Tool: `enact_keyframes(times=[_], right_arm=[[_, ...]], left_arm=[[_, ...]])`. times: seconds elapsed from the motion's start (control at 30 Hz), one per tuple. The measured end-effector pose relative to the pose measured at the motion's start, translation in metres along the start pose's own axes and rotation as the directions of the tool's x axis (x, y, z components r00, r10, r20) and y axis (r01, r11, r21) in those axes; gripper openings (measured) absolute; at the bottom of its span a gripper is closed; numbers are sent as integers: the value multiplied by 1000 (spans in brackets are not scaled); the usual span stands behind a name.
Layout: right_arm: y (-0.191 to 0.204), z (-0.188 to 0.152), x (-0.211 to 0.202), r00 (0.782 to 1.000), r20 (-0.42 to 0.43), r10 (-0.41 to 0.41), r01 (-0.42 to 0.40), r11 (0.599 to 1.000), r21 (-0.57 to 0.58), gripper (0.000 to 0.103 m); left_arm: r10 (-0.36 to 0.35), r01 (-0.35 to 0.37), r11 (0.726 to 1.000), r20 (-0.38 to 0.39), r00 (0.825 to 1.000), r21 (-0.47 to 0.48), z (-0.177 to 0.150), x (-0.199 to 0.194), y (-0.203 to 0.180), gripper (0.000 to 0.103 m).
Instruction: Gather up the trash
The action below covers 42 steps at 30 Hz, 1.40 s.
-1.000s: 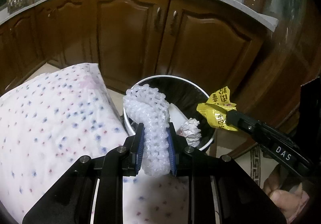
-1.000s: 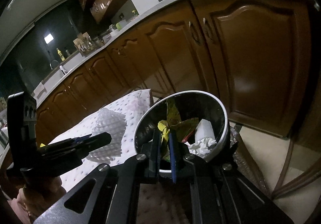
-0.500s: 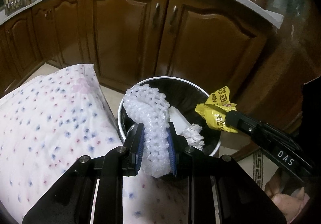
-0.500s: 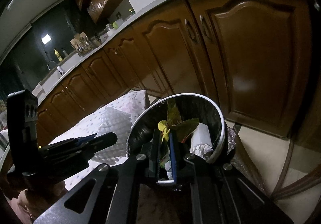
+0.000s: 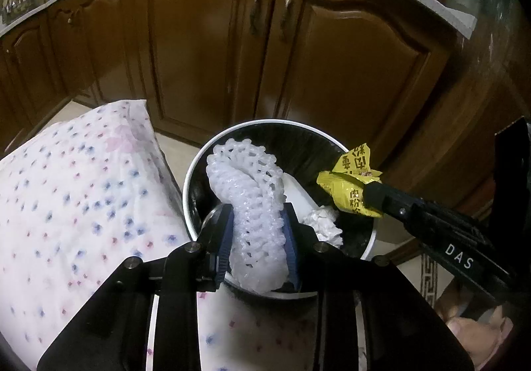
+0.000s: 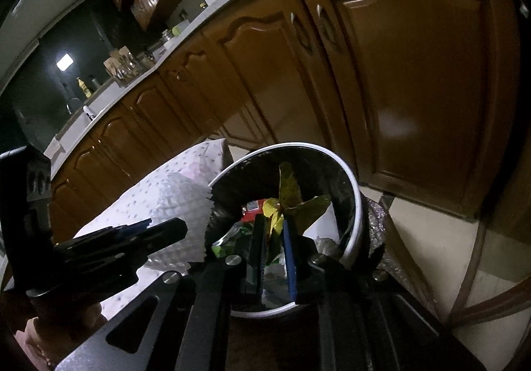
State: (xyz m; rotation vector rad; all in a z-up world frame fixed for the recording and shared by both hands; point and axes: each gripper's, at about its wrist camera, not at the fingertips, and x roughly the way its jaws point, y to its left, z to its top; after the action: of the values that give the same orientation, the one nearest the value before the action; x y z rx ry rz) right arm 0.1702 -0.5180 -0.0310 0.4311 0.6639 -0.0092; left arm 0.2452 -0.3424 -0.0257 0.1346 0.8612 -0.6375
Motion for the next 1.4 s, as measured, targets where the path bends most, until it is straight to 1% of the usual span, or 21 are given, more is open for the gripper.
enact_keyframes(times=[0.1,0.17,0.2,0.23,0.27,0.3,0.33,0.37,0.5,0.63,0.7,0.77,0.83,0.9,0.93,0.97,1.07,1.13,1.27,1.37,1.4], right_arm=[[-3,1,0,1000,-1,-3,3,1000,2,13],[-5,2,2,1000,-6,-4,4,1000,6,14],[-6,3,3,1000,-10,-3,3,1000,9,14],[-7,4,4,1000,-15,-6,6,1000,14,18],[-9,5,6,1000,-18,-6,6,1000,16,26],[-10,6,6,1000,-19,-1,1,1000,22,30],[-12,7,6,1000,-19,3,-2,1000,28,38],[-14,7,5,1000,-17,9,-9,999,35,42],[-15,6,0,1000,0,17,-17,999,52,45],[-15,5,-9,999,23,29,-30,997,66,48],[-14,4,-15,998,40,44,-47,996,77,52],[-10,4,-24,996,70,57,-62,995,80,59],[-4,4,-34,993,99,69,-77,994,76,62],[4,3,-46,988,133,83,-93,993,71,69],[10,1,-53,985,151,86,-96,993,65,75],[17,-3,-62,981,174,89,-100,993,55,81],[38,-20,-84,967,238,91,-100,995,27,94],[48,-31,-93,963,259,78,-83,996,12,96],[71,-55,-115,951,308,-3,7,1000,-11,100],[89,-59,-135,938,346,-34,52,998,-42,102],[93,-60,-141,933,359,-38,61,997,-53,102]], left_arm=[[2,-1,1000,-3,1000,8,1,4,-1,30],[6,-6,1000,-10,1000,17,2,7,-2,36],[8,-8,1000,-17,1000,20,2,9,-2,44],[5,-4,1000,-23,1000,18,1,10,-2,52],[0,1,1000,-22,1000,16,1,10,-1,55],[-3,3,1000,-17,1000,15,1,9,-1,58],[-3,3,1000,-16,1000,16,0,7,0,62],[-2,2,1000,-16,1000,16,0,5,1,65],[-12,12,1000,2,1000,10,-4,-3,5,72],[-8,8,1000,27,1000,-23,-8,-16,16,74],[0,3,999,56,998,-52,-12,-29,25,74],[9,-2,997,84,996,-80,-18,-43,33,74],[26,-14,994,109,994,-107,-26,-56,40,74],[39,-20,990,136,990,-140,-37,-72,47,74],[44,-20,988,151,988,-154,-42,-80,50,74],[52,-22,985,171,984,-170,-49,-92,52,75],[78,-39,981,207,975,-188,-65,-114,54,79],[102,-60,981,230,968,-184,-76,-128,52,81],[141,-91,980,297,944,-175,-93,-162,49,88],[165,-107,980,382,909,-169,-102,-191,46,98],[189,-130,978,420,888,-165,-106,-202,42,103]])
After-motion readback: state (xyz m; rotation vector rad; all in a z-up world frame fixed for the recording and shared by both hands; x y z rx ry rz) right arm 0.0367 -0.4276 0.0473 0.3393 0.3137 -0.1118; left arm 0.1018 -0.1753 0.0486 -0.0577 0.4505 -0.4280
